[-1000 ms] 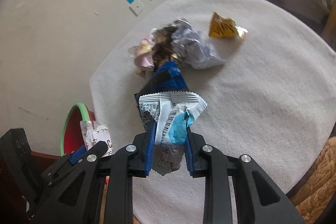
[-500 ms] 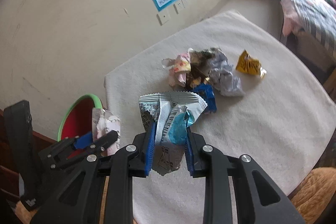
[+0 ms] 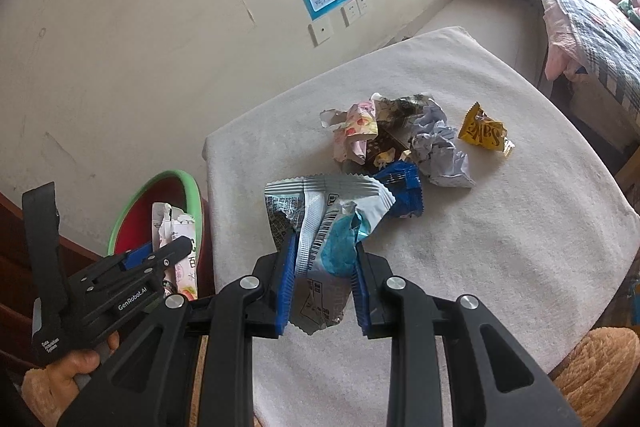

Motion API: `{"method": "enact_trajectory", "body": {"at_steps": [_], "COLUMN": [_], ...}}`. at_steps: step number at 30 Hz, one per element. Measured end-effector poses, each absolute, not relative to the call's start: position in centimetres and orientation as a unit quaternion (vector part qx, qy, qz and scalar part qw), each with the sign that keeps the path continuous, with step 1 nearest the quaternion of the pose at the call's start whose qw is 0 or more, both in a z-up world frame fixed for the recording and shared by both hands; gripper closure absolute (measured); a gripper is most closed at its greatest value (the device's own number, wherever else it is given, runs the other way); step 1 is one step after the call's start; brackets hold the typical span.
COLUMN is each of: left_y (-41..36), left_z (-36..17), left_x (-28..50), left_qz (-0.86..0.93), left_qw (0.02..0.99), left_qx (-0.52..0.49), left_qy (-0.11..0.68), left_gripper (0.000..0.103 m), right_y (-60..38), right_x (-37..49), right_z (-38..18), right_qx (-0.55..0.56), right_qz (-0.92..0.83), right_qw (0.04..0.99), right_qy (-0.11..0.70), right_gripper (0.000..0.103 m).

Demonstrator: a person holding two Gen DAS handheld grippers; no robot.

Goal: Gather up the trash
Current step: 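Carry the white carton and silver wrapper over the red bin, then open both grippers to drop the carton and wrapper into the bin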

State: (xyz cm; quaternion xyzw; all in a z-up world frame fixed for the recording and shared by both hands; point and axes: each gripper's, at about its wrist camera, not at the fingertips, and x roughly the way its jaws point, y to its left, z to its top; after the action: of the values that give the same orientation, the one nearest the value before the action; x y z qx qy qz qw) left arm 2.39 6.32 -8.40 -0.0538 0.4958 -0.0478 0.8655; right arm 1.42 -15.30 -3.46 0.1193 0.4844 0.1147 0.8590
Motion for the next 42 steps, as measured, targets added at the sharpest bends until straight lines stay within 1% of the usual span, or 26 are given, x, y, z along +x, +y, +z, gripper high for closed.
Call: {"method": "enact_trajectory", "body": {"at_steps": [13, 22, 32, 40, 42], "left_y": [9.0, 14.1, 21.6, 23.6, 23.9], "left_z": [-8.1, -8.7, -9.5, -10.0, -10.1], "left_x": [2.1, 1.3, 0.2, 0.2, 0.2], "left_qz": [-0.029, 0.021, 0.078, 0.086, 0.086], "left_qw": [0.873, 0.876, 0.867, 0.862, 0.86], "left_qx": [-0.067, -0.089, -0.151, -0.169, -0.172], "left_qy": [0.482, 0.473, 0.469, 0.471, 0.472], "left_gripper": [0.067, 0.067, 0.067, 0.066, 0.066], "right_y": [-12.9, -7.7, -0.6, 4.3, 4.8], "right_x": [1.8, 2.9, 5.3, 6.2, 6.3], "right_z": [-3.2, -3.4, -3.9, -3.6, -3.6], "right_qx": [0.09, 0.053, 0.07, 0.078, 0.085], "right_qz": [0.126, 0.172, 0.248, 0.291, 0.295], "right_qw": [0.861, 0.851, 0.82, 0.806, 0.805], "right_qy": [0.484, 0.494, 0.512, 0.51, 0.508], "right_gripper": [0.078, 0.078, 0.076, 0.076, 0.073]}}
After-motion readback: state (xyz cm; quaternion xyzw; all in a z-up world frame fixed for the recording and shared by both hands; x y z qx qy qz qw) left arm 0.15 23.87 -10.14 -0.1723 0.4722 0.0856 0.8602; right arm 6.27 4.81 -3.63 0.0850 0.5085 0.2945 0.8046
